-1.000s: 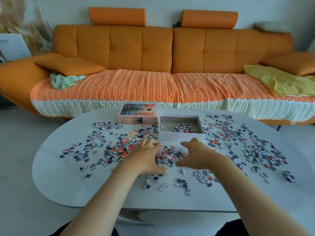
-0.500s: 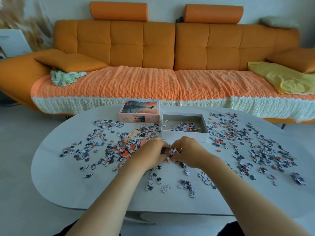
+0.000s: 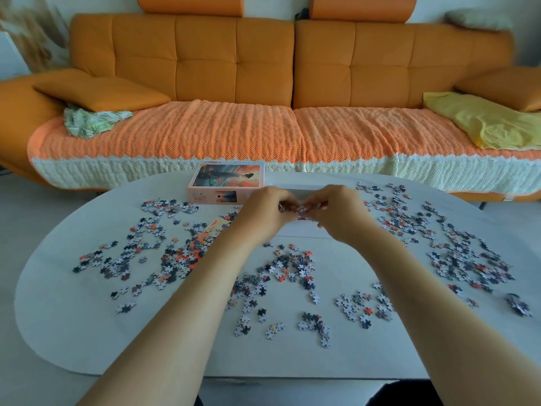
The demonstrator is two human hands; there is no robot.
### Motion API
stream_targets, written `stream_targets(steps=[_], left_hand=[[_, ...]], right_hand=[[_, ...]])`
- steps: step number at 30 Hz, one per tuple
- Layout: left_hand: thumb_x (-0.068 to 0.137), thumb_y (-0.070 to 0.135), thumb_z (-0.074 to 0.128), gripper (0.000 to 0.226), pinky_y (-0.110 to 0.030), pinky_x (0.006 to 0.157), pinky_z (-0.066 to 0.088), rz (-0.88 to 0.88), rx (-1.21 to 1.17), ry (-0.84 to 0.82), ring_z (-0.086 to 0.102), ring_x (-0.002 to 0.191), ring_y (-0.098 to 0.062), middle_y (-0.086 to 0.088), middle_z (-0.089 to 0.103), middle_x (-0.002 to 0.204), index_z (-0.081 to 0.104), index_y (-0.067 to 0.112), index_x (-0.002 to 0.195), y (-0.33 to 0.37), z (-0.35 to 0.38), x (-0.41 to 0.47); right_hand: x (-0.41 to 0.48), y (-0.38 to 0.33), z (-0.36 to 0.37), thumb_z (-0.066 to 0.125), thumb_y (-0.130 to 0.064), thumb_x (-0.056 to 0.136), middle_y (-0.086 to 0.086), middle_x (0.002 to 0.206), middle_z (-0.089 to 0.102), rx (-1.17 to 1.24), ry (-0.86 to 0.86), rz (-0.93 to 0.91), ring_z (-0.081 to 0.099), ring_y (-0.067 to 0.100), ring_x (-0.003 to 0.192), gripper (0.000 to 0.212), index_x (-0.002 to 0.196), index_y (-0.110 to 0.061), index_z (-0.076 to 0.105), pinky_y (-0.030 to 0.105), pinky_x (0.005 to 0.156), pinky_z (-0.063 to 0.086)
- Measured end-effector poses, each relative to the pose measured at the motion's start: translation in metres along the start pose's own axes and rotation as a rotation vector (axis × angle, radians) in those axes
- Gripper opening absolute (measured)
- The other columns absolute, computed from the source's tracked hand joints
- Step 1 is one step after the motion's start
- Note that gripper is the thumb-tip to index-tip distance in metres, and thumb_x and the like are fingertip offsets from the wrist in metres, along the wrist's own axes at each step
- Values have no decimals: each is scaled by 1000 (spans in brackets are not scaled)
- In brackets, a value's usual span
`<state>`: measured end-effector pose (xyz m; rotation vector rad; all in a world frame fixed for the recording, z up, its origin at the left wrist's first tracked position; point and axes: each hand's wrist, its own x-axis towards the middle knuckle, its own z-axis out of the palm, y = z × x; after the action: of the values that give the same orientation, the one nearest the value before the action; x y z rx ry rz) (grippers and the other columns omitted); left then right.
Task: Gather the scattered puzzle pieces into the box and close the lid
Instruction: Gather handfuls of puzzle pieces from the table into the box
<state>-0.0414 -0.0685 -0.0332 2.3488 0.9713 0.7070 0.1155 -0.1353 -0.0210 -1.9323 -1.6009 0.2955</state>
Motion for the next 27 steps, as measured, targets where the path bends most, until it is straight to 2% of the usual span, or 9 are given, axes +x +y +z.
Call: stream_targets(steps=[2,5,8,12,15,18,21,24,27], left_hand=[[84,22,74,20,-20,70,40,23,15,59,56,84,-10,5,62,96,73,21,105,0,4,15],[88,21,70,23,-25,74,39,35,16,100,57,86,-16,-1,62,100,72,20,110,-4,14,30],[96,15,57,26,-32,71,43,80,96,27,59,87,-21,-4,62,96,69,22,118,-14,27,33],[101,11,44,37,-32,93,45,57,165,-62,56,113,-24,-6,58,129,55,15,136,-22,33,30],[101,19,46,35,-32,90,45,96,198,-56,55,108,-19,1,57,123,58,25,133,-19,30,25],[101,27,45,32,-35,98,38,116,316,-88,54,112,-20,5,61,125,61,26,129,-20,27,16],[98,22,51,32,-37,102,40,163,272,-15,55,115,-18,3,61,126,62,19,128,-27,24,7],[95,13,53,24,-27,89,41,201,272,149,52,104,-15,3,58,113,67,14,114,-32,18,-5],[93,3,51,18,-18,67,33,191,248,217,48,76,-8,5,54,98,66,13,93,-32,12,-25]], right_hand=[[11,6,1,73,-17,84,-9,68,56,-35,90,-39,59,15,66,6,89,-18,76,12,54,41],[23,16,8,69,-17,88,-4,74,62,-45,163,-67,52,6,61,11,95,-15,77,7,53,39],[27,26,12,61,-20,94,3,78,70,-97,89,-41,59,16,64,16,101,-17,75,23,57,46],[27,30,10,51,-21,99,-4,69,65,-186,17,-53,49,9,52,25,113,-24,71,23,48,36],[22,27,10,48,-20,99,-7,58,57,-169,-46,-93,47,10,49,27,107,-27,73,26,45,36],[15,26,13,43,-27,101,-1,69,64,-241,-237,-112,55,15,63,31,100,-20,73,35,60,48],[10,27,11,45,-26,100,3,88,70,-224,-197,-124,62,19,76,30,102,-13,72,38,73,53],[3,23,9,54,-17,95,1,106,71,-150,-8,-256,64,18,91,24,111,-16,73,34,84,53],[-9,15,9,56,-11,92,-2,104,69,-158,6,-372,59,8,83,26,108,-20,73,27,83,52]])
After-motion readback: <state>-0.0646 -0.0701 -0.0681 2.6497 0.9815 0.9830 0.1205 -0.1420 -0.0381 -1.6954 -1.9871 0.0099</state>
